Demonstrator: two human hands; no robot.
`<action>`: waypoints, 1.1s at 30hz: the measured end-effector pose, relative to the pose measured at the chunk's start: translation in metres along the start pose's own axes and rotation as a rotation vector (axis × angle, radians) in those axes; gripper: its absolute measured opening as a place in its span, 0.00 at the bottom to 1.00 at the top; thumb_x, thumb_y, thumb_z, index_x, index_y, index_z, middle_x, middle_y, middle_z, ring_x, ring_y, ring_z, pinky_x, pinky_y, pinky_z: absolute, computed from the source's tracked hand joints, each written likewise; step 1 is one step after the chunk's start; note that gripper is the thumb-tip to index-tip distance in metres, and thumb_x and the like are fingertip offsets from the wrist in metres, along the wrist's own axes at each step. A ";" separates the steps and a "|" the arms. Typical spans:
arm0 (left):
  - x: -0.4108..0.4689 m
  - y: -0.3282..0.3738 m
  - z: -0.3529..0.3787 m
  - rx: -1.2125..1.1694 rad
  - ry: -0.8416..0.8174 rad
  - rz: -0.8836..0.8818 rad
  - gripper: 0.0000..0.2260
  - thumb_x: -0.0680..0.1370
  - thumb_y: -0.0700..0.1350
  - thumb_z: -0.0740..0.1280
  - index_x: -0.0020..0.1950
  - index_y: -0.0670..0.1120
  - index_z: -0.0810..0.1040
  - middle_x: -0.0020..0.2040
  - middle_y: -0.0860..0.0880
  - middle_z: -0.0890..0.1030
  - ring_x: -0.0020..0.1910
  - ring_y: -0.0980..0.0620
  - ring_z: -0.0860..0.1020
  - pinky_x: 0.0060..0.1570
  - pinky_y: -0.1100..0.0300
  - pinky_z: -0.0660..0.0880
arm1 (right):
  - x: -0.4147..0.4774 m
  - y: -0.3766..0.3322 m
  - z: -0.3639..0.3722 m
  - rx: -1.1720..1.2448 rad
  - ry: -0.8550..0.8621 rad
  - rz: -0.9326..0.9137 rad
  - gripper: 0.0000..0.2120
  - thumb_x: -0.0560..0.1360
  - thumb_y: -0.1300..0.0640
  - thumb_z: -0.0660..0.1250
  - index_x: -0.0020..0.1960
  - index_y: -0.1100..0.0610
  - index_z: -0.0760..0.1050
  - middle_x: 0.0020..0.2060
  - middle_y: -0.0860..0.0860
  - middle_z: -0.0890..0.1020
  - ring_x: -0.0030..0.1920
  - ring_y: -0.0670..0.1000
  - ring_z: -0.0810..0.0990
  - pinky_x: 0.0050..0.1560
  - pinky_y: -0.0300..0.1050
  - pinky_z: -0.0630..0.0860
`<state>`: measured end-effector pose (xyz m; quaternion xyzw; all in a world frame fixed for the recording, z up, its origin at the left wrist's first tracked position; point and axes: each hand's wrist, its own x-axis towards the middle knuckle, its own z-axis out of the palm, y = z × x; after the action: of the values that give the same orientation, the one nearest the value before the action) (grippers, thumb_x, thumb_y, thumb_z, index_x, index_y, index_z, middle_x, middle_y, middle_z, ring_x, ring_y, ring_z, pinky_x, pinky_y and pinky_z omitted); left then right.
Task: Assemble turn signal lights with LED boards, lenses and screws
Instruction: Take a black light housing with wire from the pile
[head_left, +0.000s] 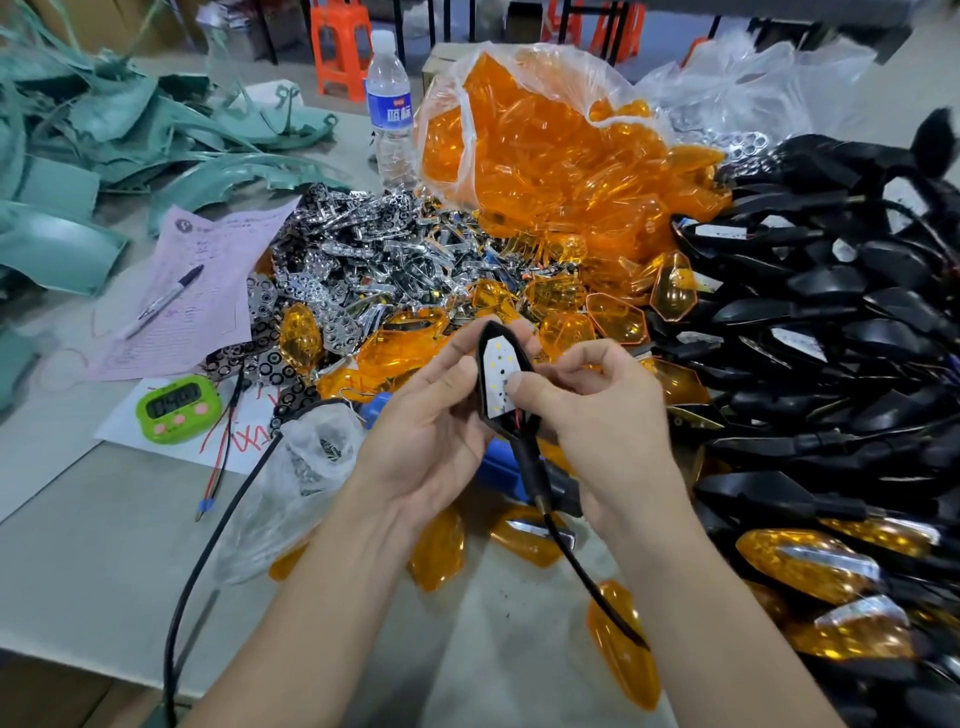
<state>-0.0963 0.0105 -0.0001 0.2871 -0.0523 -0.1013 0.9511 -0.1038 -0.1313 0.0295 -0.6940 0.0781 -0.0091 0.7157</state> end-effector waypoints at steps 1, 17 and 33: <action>0.001 0.000 0.001 0.004 0.002 0.020 0.22 0.79 0.39 0.65 0.72 0.37 0.69 0.63 0.41 0.83 0.62 0.45 0.83 0.59 0.52 0.82 | 0.000 -0.001 0.001 0.004 -0.063 0.078 0.12 0.73 0.60 0.79 0.51 0.56 0.77 0.43 0.53 0.88 0.45 0.54 0.89 0.44 0.53 0.87; 0.006 0.007 0.012 0.969 0.384 0.240 0.11 0.77 0.37 0.71 0.44 0.53 0.88 0.41 0.48 0.87 0.40 0.51 0.82 0.44 0.48 0.82 | -0.002 0.011 0.009 -0.044 -0.206 0.076 0.11 0.82 0.55 0.69 0.45 0.46 0.87 0.42 0.52 0.88 0.44 0.57 0.88 0.42 0.52 0.87; 0.005 0.009 0.011 0.820 0.334 0.145 0.08 0.74 0.40 0.71 0.44 0.50 0.89 0.45 0.46 0.87 0.48 0.50 0.84 0.49 0.57 0.81 | 0.002 0.020 0.012 -0.143 -0.162 -0.028 0.08 0.79 0.50 0.70 0.43 0.47 0.87 0.39 0.51 0.86 0.45 0.54 0.86 0.47 0.61 0.86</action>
<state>-0.0915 0.0109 0.0145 0.6485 0.0459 0.0425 0.7587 -0.1019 -0.1193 0.0098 -0.7426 0.0108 0.0426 0.6683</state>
